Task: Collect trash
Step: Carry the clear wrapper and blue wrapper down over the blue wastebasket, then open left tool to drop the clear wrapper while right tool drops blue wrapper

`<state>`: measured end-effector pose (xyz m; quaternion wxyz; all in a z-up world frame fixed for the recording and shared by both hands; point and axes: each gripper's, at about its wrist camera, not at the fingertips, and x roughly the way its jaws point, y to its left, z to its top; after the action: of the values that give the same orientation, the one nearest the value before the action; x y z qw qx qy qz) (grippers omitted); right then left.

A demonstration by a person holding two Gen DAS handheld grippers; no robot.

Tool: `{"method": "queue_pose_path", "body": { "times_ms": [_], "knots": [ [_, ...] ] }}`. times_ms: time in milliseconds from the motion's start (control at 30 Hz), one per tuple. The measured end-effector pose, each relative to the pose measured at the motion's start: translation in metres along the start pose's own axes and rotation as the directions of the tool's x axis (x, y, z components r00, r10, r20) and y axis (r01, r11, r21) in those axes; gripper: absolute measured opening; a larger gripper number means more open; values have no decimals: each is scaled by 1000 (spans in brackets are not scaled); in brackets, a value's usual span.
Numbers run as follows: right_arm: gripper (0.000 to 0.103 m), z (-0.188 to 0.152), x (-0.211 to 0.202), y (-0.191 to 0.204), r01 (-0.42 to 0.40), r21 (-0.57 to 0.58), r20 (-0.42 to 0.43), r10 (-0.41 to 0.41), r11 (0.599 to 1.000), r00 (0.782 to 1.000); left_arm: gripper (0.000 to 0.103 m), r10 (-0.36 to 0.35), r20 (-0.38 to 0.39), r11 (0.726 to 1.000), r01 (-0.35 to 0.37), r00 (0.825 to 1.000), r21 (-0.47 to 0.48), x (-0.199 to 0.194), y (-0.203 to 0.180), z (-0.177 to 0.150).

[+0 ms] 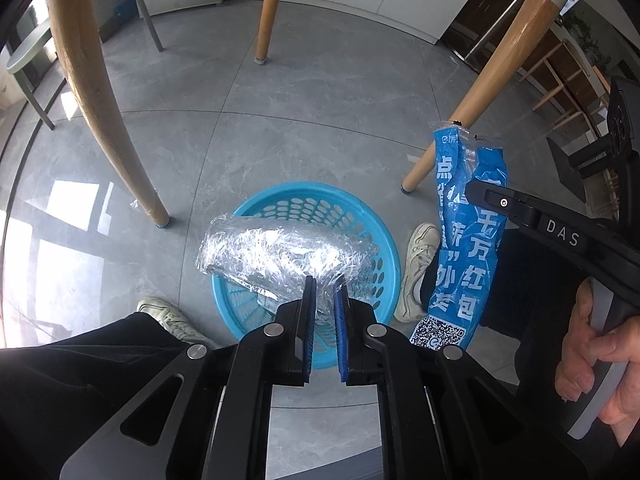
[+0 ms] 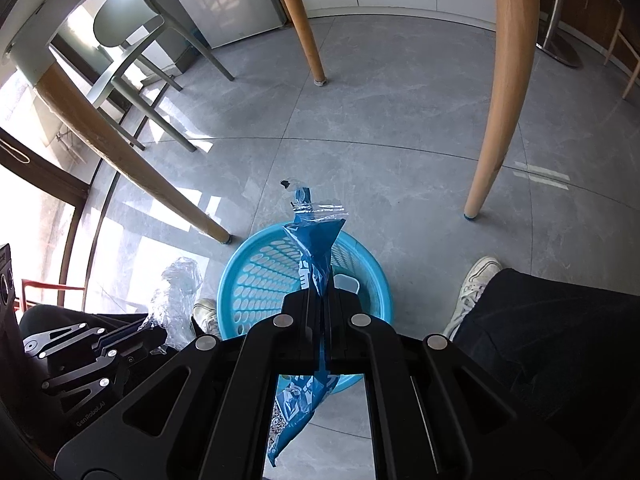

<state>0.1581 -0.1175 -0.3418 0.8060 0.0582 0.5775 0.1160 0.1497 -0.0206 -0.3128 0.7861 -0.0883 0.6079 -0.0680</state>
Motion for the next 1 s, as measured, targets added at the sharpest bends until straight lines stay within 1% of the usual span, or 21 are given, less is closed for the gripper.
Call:
{"method": "queue_pose_path", "body": {
  "times_ms": [167, 333, 433, 667, 733, 800, 867, 1000],
  "knots": [
    [1, 6, 26, 2, 2, -9, -19, -2, 1000, 1000, 9, 17, -31, 1000, -17, 999, 7, 16, -1, 4],
    [1, 12, 46, -2, 20, -7, -33, -21, 1000, 999, 9, 29, -59, 1000, -29, 998, 7, 31, 1, 9],
    [1, 13, 56, -4, 23, -3, -43, -23, 1000, 999, 9, 20, -80, 1000, -20, 997, 5, 37, 0, 9],
    [1, 14, 66, -1, 6, -3, -66, -6, 1000, 998, 10, 1, -102, 1000, -2, 995, -9, 44, 3, 12],
    [4, 13, 70, -2, -4, 8, -87, 5, 1000, 996, 12, 1, -117, 1000, -3, 993, -19, 47, 6, 13],
    [12, 12, 74, -4, -18, 21, -107, 20, 1000, 994, 16, 10, -134, 999, -15, 991, -38, 50, 10, 14],
    [13, 11, 77, -3, -27, 28, -125, 31, 999, 992, 19, 6, -142, 998, -16, 990, -67, 52, 16, 14],
    [19, 9, 81, -1, -34, 28, -147, 38, 999, 988, 19, 26, -135, 994, -40, 990, -98, 49, 23, 15]
  ]
}}
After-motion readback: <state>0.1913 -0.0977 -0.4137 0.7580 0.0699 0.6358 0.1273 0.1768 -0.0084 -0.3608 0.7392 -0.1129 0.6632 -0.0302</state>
